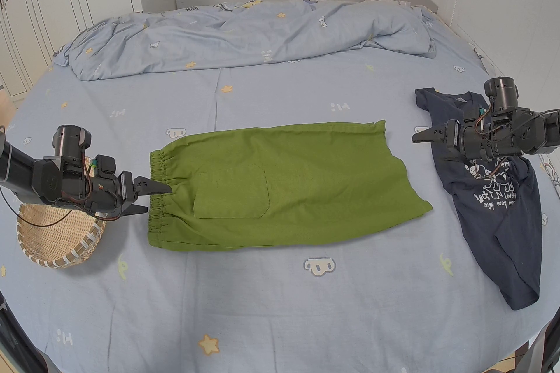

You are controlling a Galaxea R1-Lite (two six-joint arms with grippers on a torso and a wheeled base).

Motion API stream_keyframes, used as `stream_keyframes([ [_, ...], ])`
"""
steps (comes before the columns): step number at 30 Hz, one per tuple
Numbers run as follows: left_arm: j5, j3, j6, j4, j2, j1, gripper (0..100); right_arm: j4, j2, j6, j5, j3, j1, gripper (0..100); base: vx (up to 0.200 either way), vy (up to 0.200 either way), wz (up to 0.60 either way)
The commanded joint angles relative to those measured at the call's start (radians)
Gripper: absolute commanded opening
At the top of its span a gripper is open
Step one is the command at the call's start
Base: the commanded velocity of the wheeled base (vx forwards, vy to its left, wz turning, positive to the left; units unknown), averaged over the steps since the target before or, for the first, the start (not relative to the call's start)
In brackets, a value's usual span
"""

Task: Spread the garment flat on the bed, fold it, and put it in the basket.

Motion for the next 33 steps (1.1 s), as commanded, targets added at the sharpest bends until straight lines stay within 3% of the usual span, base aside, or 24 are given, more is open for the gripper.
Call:
stream_keyframes([
  [1, -0.003, -0.015, 0.0, -0.002, 0.063, -0.007, 100, 0.0, -0.005, 0.0, 0.0, 0.003, 0.004, 100, 0.0, 0.0, 0.0],
  [14, -0.006, -0.096, -0.035, -0.007, 0.198, -0.041, 100, -0.003, -0.002, -0.002, -0.003, 0.009, 0.004, 100, 0.0, 0.0, 0.0],
  [16, -0.026, -0.107, -0.06, -0.008, 0.212, -0.038, 100, -0.005, -0.005, -0.002, -0.004, 0.009, 0.003, 100, 0.0, 0.0, 0.0],
  [21, -0.165, -0.125, -0.106, -0.025, 0.216, -0.024, 100, -0.005, -0.005, -0.002, -0.004, 0.008, -0.005, 100, 0.0, 0.0, 0.0],
  [30, -0.187, -0.136, -0.112, -0.03, 0.226, -0.023, 100, -0.005, -0.002, -0.003, -0.004, 0.008, -0.002, 100, 0.0, 0.0, 0.0],
  [31, -0.187, -0.136, -0.112, -0.03, 0.226, -0.023, 0, -0.005, -0.002, -0.003, -0.004, 0.008, -0.002, 100, 0.0, 0.0, 0.0],
  [33, -0.185, -0.141, -0.112, -0.03, 0.224, -0.023, 0, -0.005, -0.001, -0.003, -0.004, 0.009, 0.001, 100, 0.0, 0.0, 0.0],
])
